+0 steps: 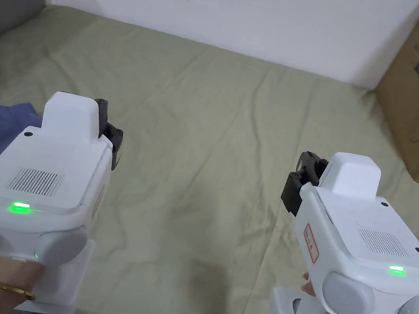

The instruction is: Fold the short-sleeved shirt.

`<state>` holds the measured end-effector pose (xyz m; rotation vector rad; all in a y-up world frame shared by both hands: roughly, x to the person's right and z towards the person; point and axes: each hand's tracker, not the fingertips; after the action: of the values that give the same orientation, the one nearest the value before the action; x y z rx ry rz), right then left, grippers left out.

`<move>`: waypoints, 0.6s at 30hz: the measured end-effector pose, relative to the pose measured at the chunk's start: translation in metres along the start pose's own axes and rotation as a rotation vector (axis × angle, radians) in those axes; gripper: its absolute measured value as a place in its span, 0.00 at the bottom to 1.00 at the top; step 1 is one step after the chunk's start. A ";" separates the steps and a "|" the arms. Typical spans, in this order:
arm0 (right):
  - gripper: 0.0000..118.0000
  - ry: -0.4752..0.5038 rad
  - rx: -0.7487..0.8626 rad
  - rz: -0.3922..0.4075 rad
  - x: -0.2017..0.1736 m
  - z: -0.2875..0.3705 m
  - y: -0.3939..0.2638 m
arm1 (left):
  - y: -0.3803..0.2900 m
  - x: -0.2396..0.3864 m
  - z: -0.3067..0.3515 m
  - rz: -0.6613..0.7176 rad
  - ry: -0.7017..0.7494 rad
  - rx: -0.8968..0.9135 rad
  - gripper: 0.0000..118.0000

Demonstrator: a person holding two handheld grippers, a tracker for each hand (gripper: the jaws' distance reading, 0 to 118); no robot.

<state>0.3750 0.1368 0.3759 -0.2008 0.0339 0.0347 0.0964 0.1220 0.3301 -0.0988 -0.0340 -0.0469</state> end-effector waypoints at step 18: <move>0.00 0.354 0.014 0.062 -0.126 -0.045 0.011 | -0.010 -0.129 0.055 0.023 0.375 -0.024 0.00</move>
<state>0.2478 0.1352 0.3345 -0.1897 0.3935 0.0606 -0.0342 0.1231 0.3814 -0.1135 0.3420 -0.0426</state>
